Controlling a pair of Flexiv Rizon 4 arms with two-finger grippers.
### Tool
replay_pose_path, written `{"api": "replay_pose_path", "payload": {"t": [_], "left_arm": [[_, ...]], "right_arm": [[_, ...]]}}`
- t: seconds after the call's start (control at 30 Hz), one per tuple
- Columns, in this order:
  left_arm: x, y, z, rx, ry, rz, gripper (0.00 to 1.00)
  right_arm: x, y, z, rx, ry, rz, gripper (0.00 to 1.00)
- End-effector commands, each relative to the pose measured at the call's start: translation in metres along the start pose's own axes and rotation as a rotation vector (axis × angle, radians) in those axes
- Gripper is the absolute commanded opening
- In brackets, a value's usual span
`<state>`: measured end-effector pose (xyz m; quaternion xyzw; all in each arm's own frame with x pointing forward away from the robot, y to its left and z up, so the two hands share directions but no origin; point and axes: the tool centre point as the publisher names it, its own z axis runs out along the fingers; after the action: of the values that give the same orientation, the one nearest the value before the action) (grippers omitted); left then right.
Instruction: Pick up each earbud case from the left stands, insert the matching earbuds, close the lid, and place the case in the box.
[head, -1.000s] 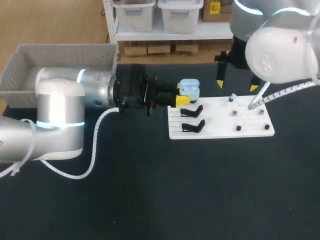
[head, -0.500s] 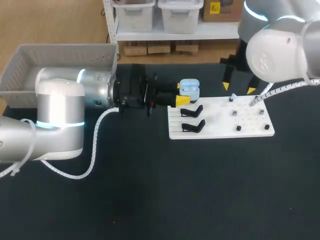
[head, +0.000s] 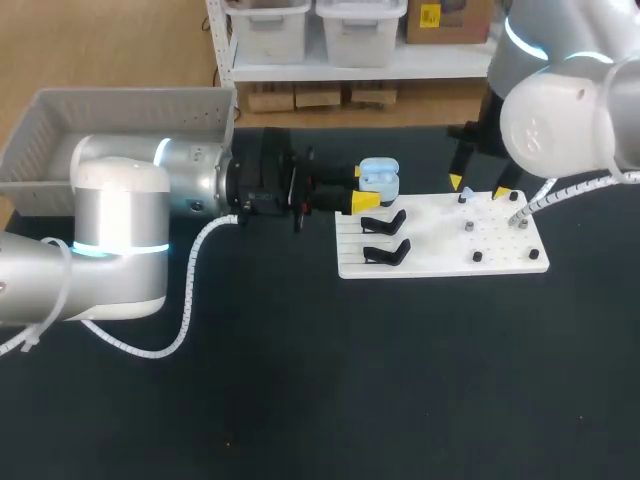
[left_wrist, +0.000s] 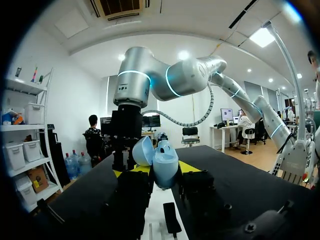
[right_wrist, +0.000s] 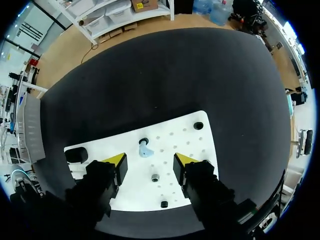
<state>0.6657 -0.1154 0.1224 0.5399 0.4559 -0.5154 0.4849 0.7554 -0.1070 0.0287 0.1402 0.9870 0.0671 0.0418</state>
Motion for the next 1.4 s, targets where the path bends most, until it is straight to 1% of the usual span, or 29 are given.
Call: {"api": "replay_pose_path", "payload": {"t": [0.03,0.2,0.37,0.47,0.57,0.7,0.83,1.03,1.4], "left_arm": [[0.001,-0.001,0.000,-0.004,-0.003,0.003,0.00],[0.001,-0.001,0.000,-0.004,-0.003,0.003,0.00],[0.001,-0.001,0.000,-0.004,-0.003,0.003,0.00],[0.001,-0.001,0.000,-0.004,-0.003,0.003,0.00],[0.001,-0.001,0.000,-0.004,-0.003,0.003,0.00],[0.001,-0.001,0.000,-0.004,-0.003,0.003,0.00],[0.001,-0.001,0.000,-0.004,-0.003,0.003,0.00],[0.001,-0.001,0.000,-0.004,-0.003,0.003,0.00],[0.001,-0.001,0.000,-0.004,-0.003,0.003,0.00]], "right_arm": [[-0.002,0.002,0.005,-0.001,0.004,0.000,0.50],[-0.004,0.003,0.008,-0.006,0.001,0.004,0.47],[-0.002,0.004,0.013,-0.011,0.000,0.001,0.46],[-0.002,0.005,0.014,-0.015,-0.001,-0.001,0.48],[-0.002,0.005,0.013,-0.017,-0.003,-0.001,0.45],[-0.001,0.003,0.016,-0.015,-0.004,0.000,0.46],[-0.001,0.003,0.016,-0.017,-0.004,0.002,0.43],[-0.003,0.004,0.017,-0.023,-0.004,0.003,0.41],[-0.011,0.002,0.018,-0.026,-0.003,0.008,0.31]]}}
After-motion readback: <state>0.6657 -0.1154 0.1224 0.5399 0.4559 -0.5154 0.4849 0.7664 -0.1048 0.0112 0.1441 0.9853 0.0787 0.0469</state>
